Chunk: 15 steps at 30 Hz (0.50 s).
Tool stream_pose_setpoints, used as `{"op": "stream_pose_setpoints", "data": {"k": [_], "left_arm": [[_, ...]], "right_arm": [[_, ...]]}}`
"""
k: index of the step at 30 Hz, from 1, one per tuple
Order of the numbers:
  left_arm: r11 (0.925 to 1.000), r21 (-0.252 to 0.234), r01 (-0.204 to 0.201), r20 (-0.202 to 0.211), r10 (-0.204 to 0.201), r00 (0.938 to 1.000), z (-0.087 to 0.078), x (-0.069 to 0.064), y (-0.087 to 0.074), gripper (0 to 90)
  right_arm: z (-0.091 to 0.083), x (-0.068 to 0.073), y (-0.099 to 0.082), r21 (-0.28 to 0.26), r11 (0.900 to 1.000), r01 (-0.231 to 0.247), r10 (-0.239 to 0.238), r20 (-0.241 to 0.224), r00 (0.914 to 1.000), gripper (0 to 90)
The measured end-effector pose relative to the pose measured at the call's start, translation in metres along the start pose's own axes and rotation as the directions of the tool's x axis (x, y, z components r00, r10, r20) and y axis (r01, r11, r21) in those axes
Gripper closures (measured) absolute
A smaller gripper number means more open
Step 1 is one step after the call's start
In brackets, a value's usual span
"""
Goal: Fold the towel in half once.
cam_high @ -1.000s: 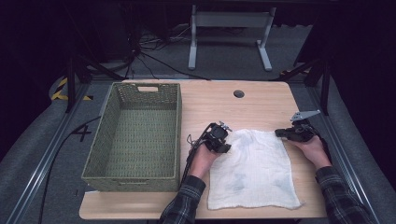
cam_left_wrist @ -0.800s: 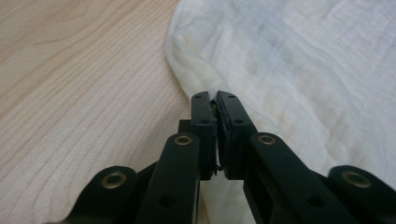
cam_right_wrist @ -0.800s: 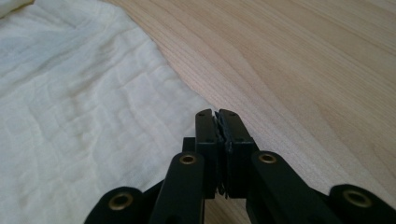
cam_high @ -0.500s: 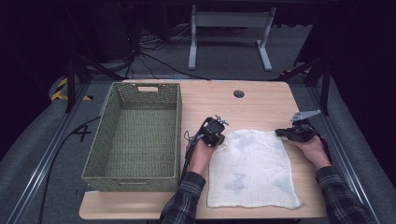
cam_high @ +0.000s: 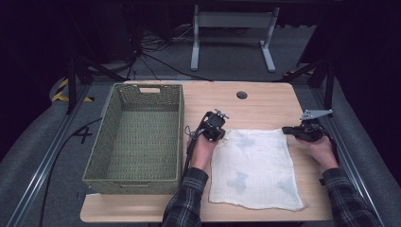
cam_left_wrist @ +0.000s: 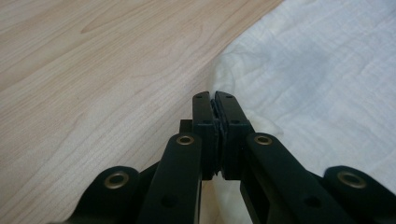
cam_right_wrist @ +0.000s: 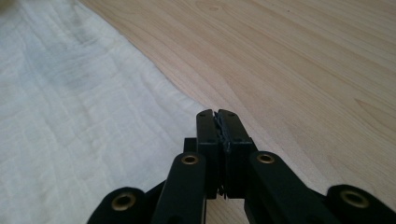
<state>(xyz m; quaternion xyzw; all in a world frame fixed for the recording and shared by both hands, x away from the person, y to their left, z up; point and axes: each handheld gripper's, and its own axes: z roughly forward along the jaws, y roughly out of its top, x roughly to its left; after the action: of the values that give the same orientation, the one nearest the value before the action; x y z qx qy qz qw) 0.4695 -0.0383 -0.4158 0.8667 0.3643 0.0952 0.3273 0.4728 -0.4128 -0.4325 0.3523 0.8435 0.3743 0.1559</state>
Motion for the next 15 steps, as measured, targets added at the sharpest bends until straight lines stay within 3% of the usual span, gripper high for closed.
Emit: {"op": "stream_pose_setpoints", "data": {"k": [7,12,15], "left_arm": [[0.9992,-0.036,0.016,0.026,-0.015,0.9996,-0.010,0.001,0.002,87.0],[0.9992,-0.027,0.029,0.013,-0.029,0.9995,-0.010,0.004,0.002,87.7],[0.9974,-0.056,0.045,0.013,-0.044,0.9989,-0.017,0.002,0.003,88.4]], "right_arm": [[-0.001,0.002,0.001,-0.005,1.0000,0.003,-0.003,-0.005,1.0000,88.0],[-0.001,0.004,0.002,-0.005,0.9999,0.010,-0.010,-0.001,0.9999,88.0],[-0.007,0.004,0.003,-0.027,0.9996,0.008,-0.008,-0.007,0.9999,88.3]]}}
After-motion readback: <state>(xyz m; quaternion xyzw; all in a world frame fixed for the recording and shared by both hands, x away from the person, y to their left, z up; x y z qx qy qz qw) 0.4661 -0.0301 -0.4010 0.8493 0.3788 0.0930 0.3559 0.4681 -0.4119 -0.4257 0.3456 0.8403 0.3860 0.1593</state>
